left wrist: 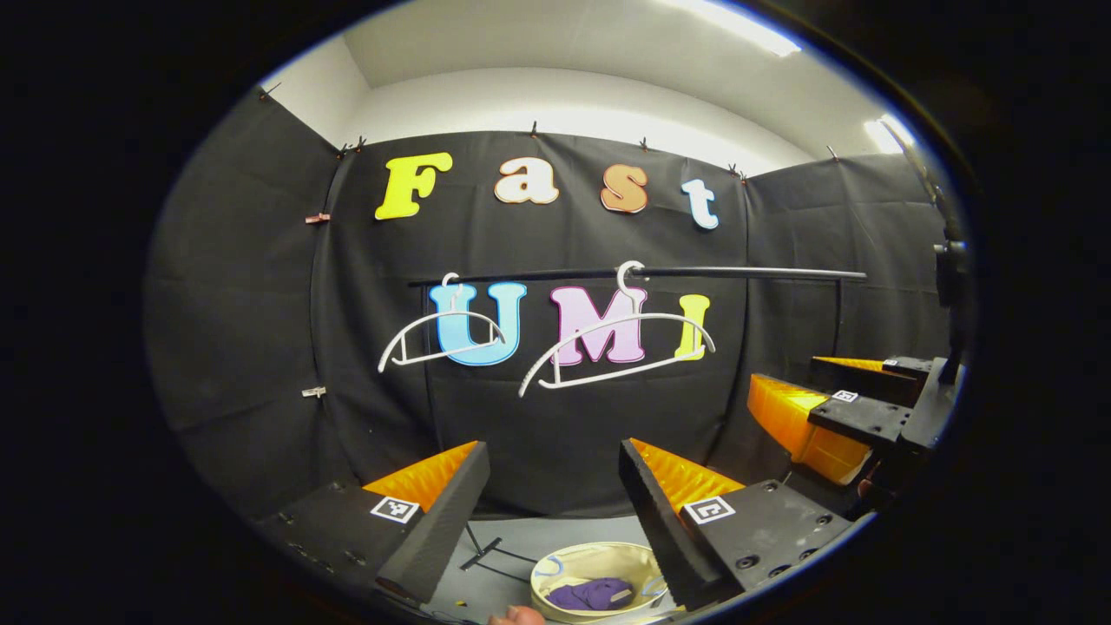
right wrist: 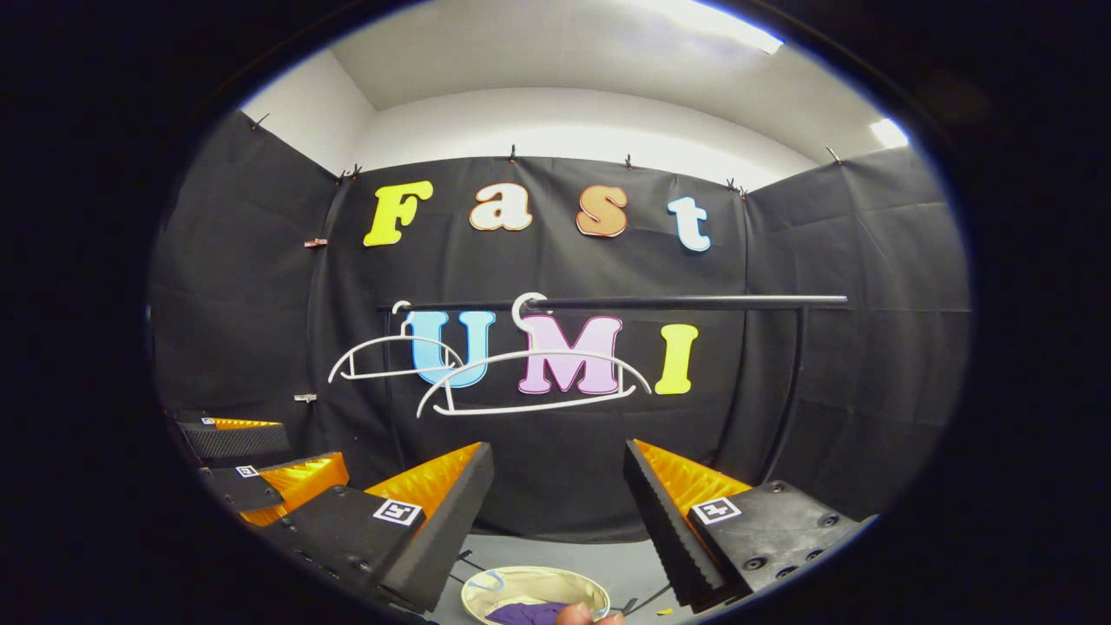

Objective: Grasp the clothes on the hanger with both hands and then place them into the laundry hamper below.

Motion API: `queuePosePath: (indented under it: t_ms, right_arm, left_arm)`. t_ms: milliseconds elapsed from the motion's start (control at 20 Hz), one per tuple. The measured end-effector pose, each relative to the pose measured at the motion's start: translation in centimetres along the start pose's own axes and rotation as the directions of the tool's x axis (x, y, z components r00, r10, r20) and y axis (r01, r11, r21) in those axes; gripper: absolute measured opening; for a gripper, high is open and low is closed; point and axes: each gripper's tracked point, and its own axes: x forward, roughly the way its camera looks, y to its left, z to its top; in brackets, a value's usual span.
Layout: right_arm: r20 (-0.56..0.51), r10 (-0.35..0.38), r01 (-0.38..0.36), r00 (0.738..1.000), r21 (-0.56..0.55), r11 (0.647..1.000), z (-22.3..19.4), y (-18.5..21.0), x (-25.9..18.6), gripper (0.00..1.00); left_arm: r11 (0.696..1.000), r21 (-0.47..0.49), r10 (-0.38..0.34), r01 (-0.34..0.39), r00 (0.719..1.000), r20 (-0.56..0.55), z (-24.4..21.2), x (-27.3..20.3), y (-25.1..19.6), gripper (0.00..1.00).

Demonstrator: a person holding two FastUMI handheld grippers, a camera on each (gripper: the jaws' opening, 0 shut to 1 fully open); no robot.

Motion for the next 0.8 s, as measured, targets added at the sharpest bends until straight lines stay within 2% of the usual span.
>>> queuePosePath:
  t_ms: [100, 300, 350, 400, 500, 800]
  right_arm:
    - [0.009, 0.003, -0.003, 1.0, -0.001, 1.0, 0.3, -0.1, 0.3, 0.97]
    - [0.012, 0.005, -0.004, 1.0, -0.019, 1.0, 0.1, -0.4, 0.5, 0.98]
    - [0.007, 0.008, -0.008, 1.0, -0.014, 1.0, 0.0, -0.3, 0.5, 0.96]
    - [0.004, 0.008, -0.008, 1.0, -0.013, 1.0, -0.1, -0.2, 0.4, 0.97]
    - [-0.003, 0.008, -0.008, 1.0, -0.013, 1.0, -0.3, -0.3, 0.5, 0.97]
    - [0.016, -0.001, 0.002, 1.0, -0.036, 0.999, 0.6, -1.3, 0.2, 0.97]
  left_arm:
    - [1.0, 0.004, 0.002, -0.002, 1.0, 0.004, 0.0, -0.1, -0.4, 0.95]
    - [1.0, -0.015, 0.013, -0.013, 1.0, 0.005, -0.2, -0.3, -0.8, 0.95]
    - [1.0, -0.017, 0.014, -0.014, 1.0, 0.006, -0.2, -0.4, -0.9, 0.92]
    - [1.0, -0.018, 0.014, -0.014, 1.0, 0.007, -0.2, -0.6, -1.0, 0.95]
    - [1.0, -0.015, 0.016, -0.016, 1.0, 0.003, -0.3, -0.9, -1.2, 0.95]
    - [1.0, -0.029, -0.006, 0.006, 1.0, 0.001, -0.3, -1.5, -2.4, 0.95]
